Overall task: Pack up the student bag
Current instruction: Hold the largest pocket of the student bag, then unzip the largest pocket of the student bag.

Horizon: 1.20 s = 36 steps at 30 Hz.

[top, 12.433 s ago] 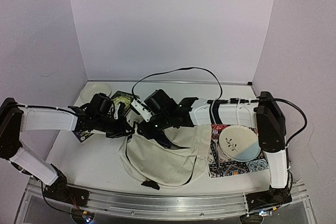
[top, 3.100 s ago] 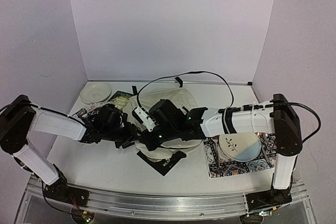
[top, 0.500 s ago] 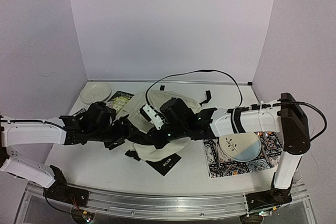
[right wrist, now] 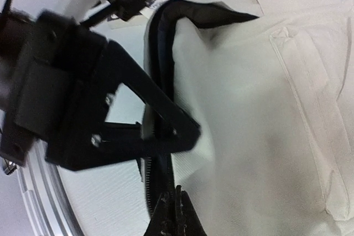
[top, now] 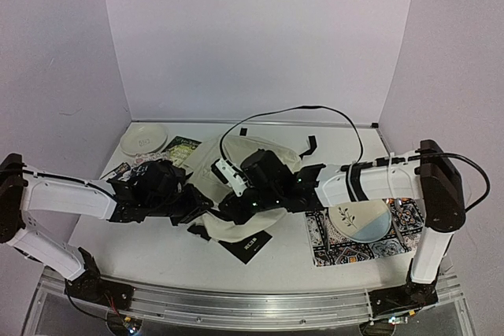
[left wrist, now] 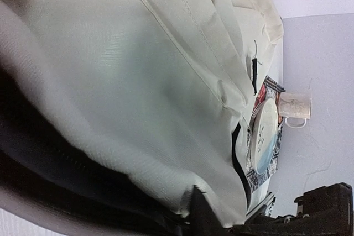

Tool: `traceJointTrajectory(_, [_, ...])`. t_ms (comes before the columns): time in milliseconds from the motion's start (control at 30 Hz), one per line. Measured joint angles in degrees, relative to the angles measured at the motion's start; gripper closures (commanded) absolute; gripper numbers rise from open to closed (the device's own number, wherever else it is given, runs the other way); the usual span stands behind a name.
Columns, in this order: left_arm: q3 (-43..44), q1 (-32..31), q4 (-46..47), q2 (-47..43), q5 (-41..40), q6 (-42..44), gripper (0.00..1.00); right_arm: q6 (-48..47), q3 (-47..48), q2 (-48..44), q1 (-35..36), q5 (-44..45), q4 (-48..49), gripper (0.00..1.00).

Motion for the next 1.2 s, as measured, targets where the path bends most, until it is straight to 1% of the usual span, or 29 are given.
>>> traceJointTrajectory(67, [-0.44,-0.05,0.37,-0.28,-0.53,0.06,0.99,-0.34,-1.90,-0.19,-0.16,1.75,0.67,1.00])
traceJointTrajectory(100, [-0.82,-0.14,0.47,-0.52,-0.70,0.01,1.00,-0.50,-3.17,-0.41,-0.30,2.59,0.78,1.00])
traceJointTrajectory(267, [-2.88,-0.24,0.57,-2.30,-1.38,-0.04,1.00,-1.13,-9.85,-2.66,-3.22,5.00,0.92,1.00])
traceJointTrajectory(467, [-3.73,-0.28,0.38,-4.96,-1.68,0.00,1.00,-1.77,-14.53,-5.96,-12.32,6.27,1.43,1.00])
traceJointTrajectory(567, [-3.73,-0.50,0.53,-6.31,-1.58,0.02,1.00,-2.27,-14.93,-6.01,-15.62,5.10,2.86,1.00])
traceJointTrajectory(700, [-3.73,-0.61,-0.19,-9.18,-1.75,0.23,1.00,-2.96,-14.92,-6.01,-18.10,2.28,4.96,1.00])
traceJointTrajectory(867, [-4.08,-0.24,-2.99,-13.50,-2.27,0.50,1.00,-3.10,-14.89,-5.99,-22.99,-0.41,5.00,1.00])
traceJointTrajectory(967, [-4.49,0.51,-3.76,-14.89,-2.28,0.52,1.00,-3.16,-14.83,-6.05,-24.18,-3.22,4.64,1.00])
traceJointTrajectory(1033, [-4.56,0.84,-4.52,-14.87,-2.18,0.75,1.00,-3.20,-14.90,-6.28,-24.37,-4.90,4.21,1.00])
traceJointTrajectory(1200, [-4.35,0.92,-4.42,-11.20,-1.39,3.07,0.99,-3.16,-15.50,-6.51,-24.68,-4.66,3.49,1.00])
